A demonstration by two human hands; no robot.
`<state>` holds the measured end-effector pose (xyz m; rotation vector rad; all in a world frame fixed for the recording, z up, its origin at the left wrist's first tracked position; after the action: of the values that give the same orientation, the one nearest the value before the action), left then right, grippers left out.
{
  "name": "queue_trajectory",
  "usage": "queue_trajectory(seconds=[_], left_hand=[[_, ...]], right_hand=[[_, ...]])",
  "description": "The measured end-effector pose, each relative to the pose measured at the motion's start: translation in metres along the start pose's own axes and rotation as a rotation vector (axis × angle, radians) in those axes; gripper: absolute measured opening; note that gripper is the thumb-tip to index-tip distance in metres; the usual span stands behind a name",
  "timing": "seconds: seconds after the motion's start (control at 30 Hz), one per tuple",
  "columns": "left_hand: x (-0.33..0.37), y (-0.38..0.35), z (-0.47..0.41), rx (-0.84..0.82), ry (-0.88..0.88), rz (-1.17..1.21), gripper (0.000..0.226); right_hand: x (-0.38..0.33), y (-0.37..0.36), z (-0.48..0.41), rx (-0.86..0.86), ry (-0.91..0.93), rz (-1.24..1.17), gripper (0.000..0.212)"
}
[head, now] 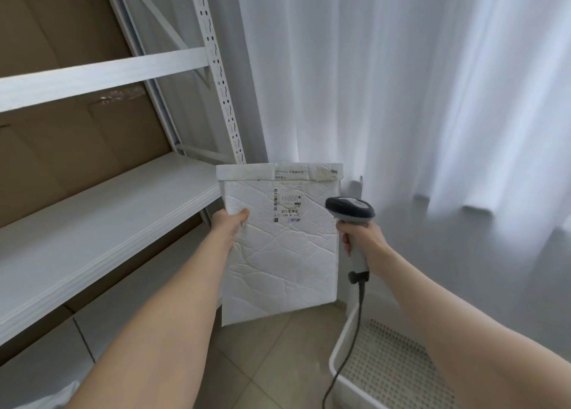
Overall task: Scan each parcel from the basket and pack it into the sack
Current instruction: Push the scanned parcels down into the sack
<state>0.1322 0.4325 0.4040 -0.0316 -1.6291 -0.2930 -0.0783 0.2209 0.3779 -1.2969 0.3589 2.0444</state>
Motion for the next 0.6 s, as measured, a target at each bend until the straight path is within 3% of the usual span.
queue_trajectory(seconds=[0.2,0.6], left_hand=[[0.000,-0.008,0.006,0.070,0.019,-0.016,0.032],[-0.009,-0.003,0.003,0.096,0.108,-0.038,0.041]], right_hand=[[0.004,-0.035,0.011,-0.067,-0.026,0.131,0.006],[0.010,-0.052,0.020,-0.042,-0.124,0.045,0.001]])
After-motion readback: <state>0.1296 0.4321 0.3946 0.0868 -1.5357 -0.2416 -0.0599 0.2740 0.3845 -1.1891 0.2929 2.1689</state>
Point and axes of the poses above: each hand's wrist, its own z-axis away from the middle knuckle, its own y-axis out of the back of the hand, x = y × z, the point moved 4 cm from there along -z, towards the middle knuckle, and after that the axes turned 13 degrees about -y, right-handed, at the moved point
